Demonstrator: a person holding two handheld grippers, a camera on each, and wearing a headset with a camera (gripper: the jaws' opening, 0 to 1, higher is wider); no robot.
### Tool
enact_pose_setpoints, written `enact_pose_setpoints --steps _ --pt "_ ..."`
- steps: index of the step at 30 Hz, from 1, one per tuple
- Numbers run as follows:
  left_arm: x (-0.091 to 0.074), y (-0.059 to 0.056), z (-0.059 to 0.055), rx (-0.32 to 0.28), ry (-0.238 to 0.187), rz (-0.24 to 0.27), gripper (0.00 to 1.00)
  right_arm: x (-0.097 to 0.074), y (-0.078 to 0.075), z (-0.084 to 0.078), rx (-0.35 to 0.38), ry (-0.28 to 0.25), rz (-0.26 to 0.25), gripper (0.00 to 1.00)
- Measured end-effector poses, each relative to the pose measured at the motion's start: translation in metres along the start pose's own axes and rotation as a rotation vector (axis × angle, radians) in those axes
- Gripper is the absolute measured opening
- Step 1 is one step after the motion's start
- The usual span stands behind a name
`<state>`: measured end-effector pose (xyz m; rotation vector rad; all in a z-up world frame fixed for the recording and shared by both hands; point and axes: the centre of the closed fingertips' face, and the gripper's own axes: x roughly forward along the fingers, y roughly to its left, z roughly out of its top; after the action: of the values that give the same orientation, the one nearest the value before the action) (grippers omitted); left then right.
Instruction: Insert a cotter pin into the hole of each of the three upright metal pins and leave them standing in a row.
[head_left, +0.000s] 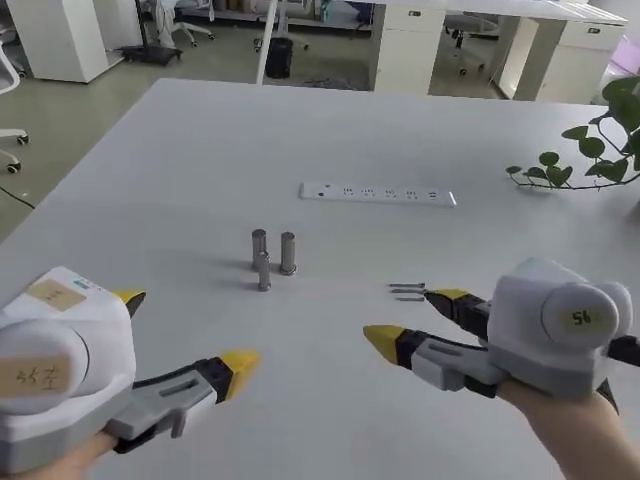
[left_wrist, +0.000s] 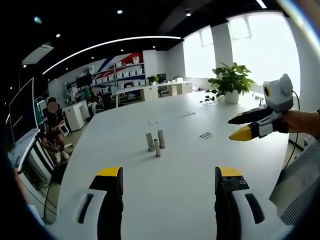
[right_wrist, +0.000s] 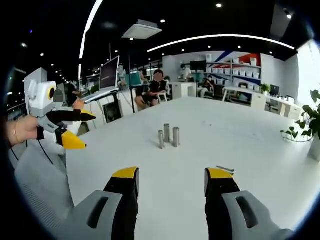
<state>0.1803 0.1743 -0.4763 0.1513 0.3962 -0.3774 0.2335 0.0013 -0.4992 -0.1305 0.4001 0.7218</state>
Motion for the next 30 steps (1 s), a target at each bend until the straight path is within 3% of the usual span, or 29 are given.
enact_pose_setpoints --steps 13,20,26,30 --pt "0.011 0.003 -0.011 -0.004 0.002 -0.001 0.72 0.074 0.018 0.015 -0.026 -0.035 0.108 0.35" --pt "0.016 0.006 -0.012 -0.007 -0.002 -0.001 0.71 0.111 0.023 0.020 -0.007 -0.078 0.117 0.27" --pt "0.020 0.009 -0.014 -0.009 -0.002 0.004 0.68 0.140 0.029 0.016 0.066 -0.089 0.157 0.26" --pt "0.022 0.010 -0.018 -0.001 0.010 -0.003 0.66 0.156 0.029 0.013 0.046 -0.098 0.156 0.25"
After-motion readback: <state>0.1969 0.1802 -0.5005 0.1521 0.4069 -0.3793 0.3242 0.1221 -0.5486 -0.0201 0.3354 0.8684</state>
